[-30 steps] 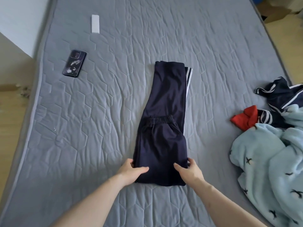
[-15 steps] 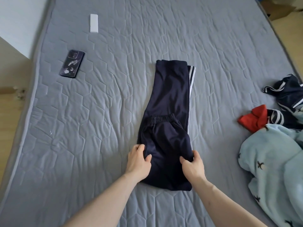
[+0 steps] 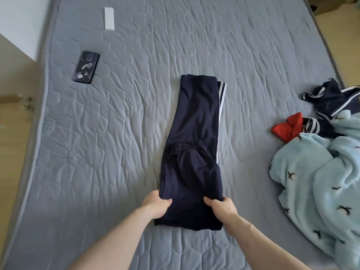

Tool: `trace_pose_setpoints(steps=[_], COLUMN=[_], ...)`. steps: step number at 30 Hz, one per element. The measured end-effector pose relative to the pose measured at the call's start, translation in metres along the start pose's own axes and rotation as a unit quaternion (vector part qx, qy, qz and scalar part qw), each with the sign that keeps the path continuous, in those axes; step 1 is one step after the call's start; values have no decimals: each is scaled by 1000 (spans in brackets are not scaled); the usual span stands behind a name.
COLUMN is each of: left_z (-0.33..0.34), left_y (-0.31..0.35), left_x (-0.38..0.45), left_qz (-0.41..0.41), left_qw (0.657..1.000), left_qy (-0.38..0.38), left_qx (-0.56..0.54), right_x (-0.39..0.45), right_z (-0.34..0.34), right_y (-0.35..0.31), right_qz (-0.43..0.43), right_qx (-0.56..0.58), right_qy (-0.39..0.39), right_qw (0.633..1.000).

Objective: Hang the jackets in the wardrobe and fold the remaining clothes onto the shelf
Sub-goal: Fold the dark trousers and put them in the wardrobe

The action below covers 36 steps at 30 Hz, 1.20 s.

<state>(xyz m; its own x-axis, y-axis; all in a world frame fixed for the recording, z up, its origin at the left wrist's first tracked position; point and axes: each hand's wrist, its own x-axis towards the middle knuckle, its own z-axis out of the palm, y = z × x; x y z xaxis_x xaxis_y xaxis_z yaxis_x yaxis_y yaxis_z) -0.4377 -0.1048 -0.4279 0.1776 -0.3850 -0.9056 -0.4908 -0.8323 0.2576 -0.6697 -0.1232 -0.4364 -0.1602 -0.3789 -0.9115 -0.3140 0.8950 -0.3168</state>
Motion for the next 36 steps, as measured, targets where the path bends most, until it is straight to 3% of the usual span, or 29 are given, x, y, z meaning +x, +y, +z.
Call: trace_pose_setpoints(steps=[6, 12, 16, 24, 29, 33, 35, 36], left_z=[17, 10, -8, -55, -73, -75, -70, -69], left_y=[-29, -55, -45, 41, 83, 102, 104, 102], left_x=[-77, -141, -164, -144, -107, -71, -56, -48], left_qz=[-58, -114, -123, -31, 4, 46, 61, 69], left_qw=[963, 926, 922, 991, 992, 973, 972, 982], left_qy=[-108, -256, -282, -130, -44, -8, 19, 46], left_qx=[242, 252, 236, 32, -117, -226, -225, -172], right_x=[-81, -162, -189, -163, -130, -100, -87, -82], right_z=[-7, -27, -41, -71, -83, -81, -75, -70], right_y=[58, 83, 73, -19, -78, -106, -110, -109], right_qz=[79, 145, 156, 136, 78, 1, -26, -28], right_qx=[-110, -217, -230, -43, 25, 131, 145, 133], right_qy=[-47, -147, -162, -75, -48, -12, -1, 8], right_qw=[990, 954, 947, 987, 995, 991, 989, 991])
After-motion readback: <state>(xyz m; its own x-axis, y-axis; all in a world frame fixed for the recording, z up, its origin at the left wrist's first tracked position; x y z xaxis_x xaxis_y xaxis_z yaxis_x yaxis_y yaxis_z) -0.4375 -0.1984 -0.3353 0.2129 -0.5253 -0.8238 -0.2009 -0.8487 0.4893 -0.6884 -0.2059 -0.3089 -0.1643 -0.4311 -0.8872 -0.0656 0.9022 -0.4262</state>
